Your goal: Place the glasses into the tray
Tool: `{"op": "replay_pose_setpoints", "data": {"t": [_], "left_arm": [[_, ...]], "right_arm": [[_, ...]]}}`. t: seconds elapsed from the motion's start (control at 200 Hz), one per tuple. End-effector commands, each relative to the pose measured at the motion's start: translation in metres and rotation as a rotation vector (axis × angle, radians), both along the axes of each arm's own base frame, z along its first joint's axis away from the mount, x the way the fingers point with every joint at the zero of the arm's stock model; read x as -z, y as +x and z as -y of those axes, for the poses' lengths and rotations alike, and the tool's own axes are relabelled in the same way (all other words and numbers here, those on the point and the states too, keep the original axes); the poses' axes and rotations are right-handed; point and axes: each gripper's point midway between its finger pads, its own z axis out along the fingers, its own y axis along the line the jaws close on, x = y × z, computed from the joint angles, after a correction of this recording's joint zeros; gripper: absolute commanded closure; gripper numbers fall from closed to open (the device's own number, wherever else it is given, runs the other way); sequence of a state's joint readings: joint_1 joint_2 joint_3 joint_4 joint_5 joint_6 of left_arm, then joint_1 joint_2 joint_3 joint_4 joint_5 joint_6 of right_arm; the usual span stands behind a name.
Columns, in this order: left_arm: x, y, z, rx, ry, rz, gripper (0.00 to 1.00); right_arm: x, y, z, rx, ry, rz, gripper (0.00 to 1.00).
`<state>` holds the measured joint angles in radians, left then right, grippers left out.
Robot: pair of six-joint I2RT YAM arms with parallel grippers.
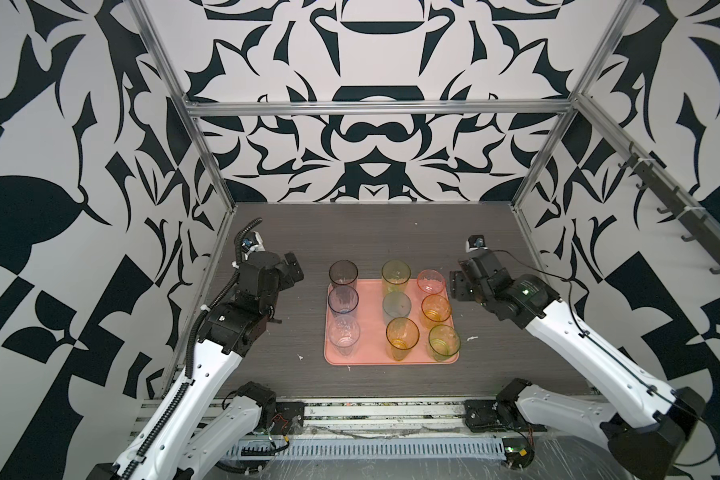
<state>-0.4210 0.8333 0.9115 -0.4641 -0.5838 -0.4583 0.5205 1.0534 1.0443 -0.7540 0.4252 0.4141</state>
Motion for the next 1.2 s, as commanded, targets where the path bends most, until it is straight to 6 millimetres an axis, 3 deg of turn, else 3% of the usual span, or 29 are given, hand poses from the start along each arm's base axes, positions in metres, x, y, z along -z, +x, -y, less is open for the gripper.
{"op": "replay_pose_setpoints", "data": {"t": [0.0, 0.13, 0.195, 0.255, 0.38, 0.615, 0.815, 0.915, 1.195], "left_arm": [[-0.011, 0.01, -0.019, -0.091, 0.119, 0.103, 0.0], [-0.001, 0.019, -0.034, -0.177, 0.233, 0.134, 0.01], [0.007, 0.025, -0.042, -0.204, 0.274, 0.139, 0.01], [0.02, 0.032, -0.049, -0.22, 0.302, 0.139, 0.0], [0.055, 0.045, -0.067, -0.246, 0.315, 0.126, 0.01], [0.123, 0.057, -0.099, -0.284, 0.312, 0.045, 0.01], [0.166, 0.069, -0.102, -0.218, 0.233, 0.026, 0.01], [0.164, 0.077, -0.098, -0.167, 0.22, 0.066, 0.01], [0.191, 0.091, -0.075, 0.012, 0.182, 0.1, 0.01]], "right_arm": [[-0.021, 0.026, 0.007, -0.038, 0.032, 0.161, 0.18], [-0.02, 0.042, 0.032, 0.023, -0.017, 0.262, 0.09], [-0.013, 0.05, 0.048, 0.08, -0.054, 0.298, 0.01], [-0.005, 0.057, 0.06, 0.12, -0.06, 0.325, 0.0], [0.018, 0.066, 0.084, 0.207, -0.062, 0.379, 0.0], [0.07, 0.077, 0.108, 0.234, -0.131, 0.42, 0.0], [0.103, 0.088, 0.106, 0.194, -0.124, 0.415, 0.0], [0.123, 0.093, 0.101, 0.147, -0.133, 0.388, 0.01], [0.141, 0.104, 0.079, 0.023, -0.097, 0.416, 0.0]]}}
